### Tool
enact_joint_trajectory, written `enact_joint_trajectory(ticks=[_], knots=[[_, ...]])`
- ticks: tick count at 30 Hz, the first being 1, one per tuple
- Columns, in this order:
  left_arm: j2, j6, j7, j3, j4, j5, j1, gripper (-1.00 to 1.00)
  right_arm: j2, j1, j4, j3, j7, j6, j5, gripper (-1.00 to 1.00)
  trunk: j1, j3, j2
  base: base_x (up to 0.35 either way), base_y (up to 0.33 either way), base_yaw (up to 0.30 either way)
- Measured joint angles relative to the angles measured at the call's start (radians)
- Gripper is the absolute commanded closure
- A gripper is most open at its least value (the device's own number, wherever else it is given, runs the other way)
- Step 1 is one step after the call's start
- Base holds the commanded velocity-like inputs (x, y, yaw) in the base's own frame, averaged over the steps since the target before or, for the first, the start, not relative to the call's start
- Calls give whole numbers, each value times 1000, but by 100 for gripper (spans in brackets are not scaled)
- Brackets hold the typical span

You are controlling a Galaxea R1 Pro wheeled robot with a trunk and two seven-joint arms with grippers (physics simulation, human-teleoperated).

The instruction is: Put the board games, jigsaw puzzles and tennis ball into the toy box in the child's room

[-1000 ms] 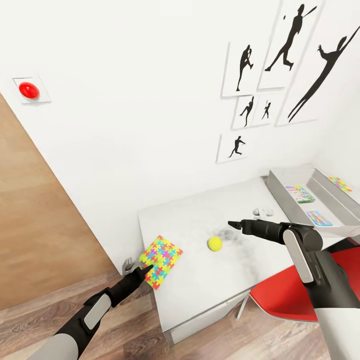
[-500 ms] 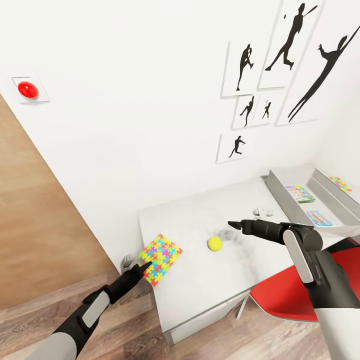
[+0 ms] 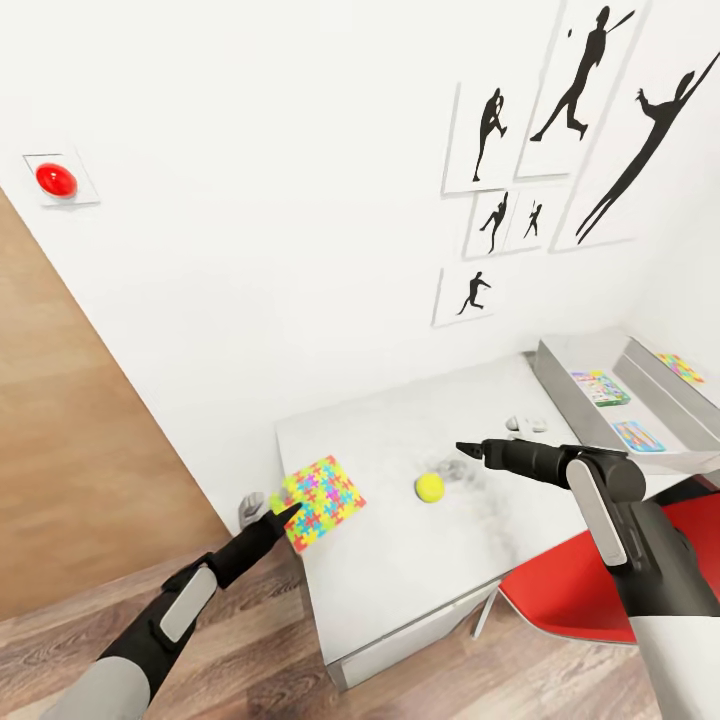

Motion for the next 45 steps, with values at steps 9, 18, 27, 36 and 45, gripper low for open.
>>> enact_joint_trajectory(ticks=[9,18,27,36,45], knots=[[2,2,0,-1,-37,-1,0,100,0,0,0,1,0,0,1,-100,0,0,0,0,0,0],[2,5,-1,-2,-43,1,0,100,0,0,0,1,0,1,0,-100,0,0,0,0,0,0],[2,5,-1,-4,-45,1,0,100,0,1,0,0,0,19,0,-100,0,0,0,0,0,0],[-1,5,-2,-9,-44,2,0,100,-1,25,1,-6,-1,24,0,-100,0,0,0,0,0,0],[-23,6,-33,-12,-38,3,0,100,-2,70,1,-75,27,21,-2,-100,0,0,0,0,0,0]])
